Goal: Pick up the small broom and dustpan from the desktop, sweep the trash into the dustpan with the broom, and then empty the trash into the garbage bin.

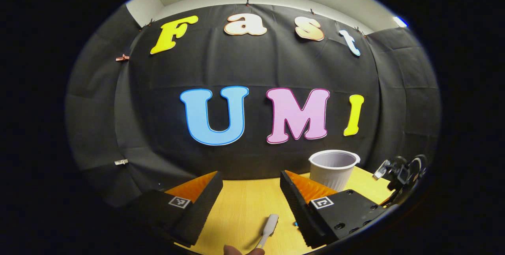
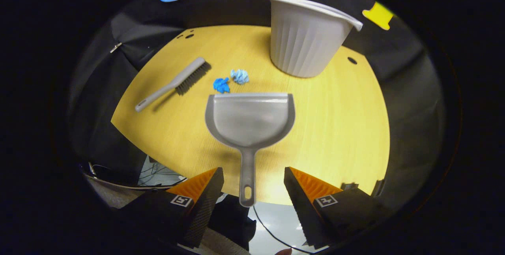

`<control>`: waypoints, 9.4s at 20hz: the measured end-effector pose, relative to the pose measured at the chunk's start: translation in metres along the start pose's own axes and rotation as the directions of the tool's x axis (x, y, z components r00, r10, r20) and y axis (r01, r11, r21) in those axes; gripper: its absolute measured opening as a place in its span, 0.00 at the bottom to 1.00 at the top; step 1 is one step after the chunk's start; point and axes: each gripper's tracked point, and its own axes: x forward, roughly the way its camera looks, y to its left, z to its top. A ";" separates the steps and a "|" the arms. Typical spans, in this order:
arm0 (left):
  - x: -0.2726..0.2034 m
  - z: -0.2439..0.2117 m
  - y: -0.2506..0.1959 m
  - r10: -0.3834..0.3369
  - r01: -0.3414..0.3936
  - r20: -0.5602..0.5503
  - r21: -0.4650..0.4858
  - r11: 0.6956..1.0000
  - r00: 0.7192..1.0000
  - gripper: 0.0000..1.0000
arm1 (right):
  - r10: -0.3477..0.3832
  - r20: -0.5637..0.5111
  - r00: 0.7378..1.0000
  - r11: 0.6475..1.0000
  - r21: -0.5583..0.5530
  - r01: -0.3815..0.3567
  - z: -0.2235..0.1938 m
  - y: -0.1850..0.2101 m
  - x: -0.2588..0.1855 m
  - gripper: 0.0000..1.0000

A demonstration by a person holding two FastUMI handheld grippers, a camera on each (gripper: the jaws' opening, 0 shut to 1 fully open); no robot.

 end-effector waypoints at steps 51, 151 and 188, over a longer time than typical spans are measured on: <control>0.075 -0.263 0.019 -0.228 0.266 -0.720 -0.062 0.962 0.656 0.92 | 0.017 -0.259 0.966 0.999 0.038 -0.008 -0.005 0.007 0.124 0.34; 0.138 -0.416 0.026 -0.136 0.596 -0.986 -0.053 0.801 0.095 0.21 | -0.132 0.065 0.989 0.960 0.256 0.111 0.130 -0.158 -0.089 0.31; 0.137 -0.415 0.029 -0.166 0.608 -0.982 -0.078 0.790 0.091 0.21 | -0.660 -0.191 0.726 0.554 -0.776 0.300 0.320 -0.256 -0.081 0.31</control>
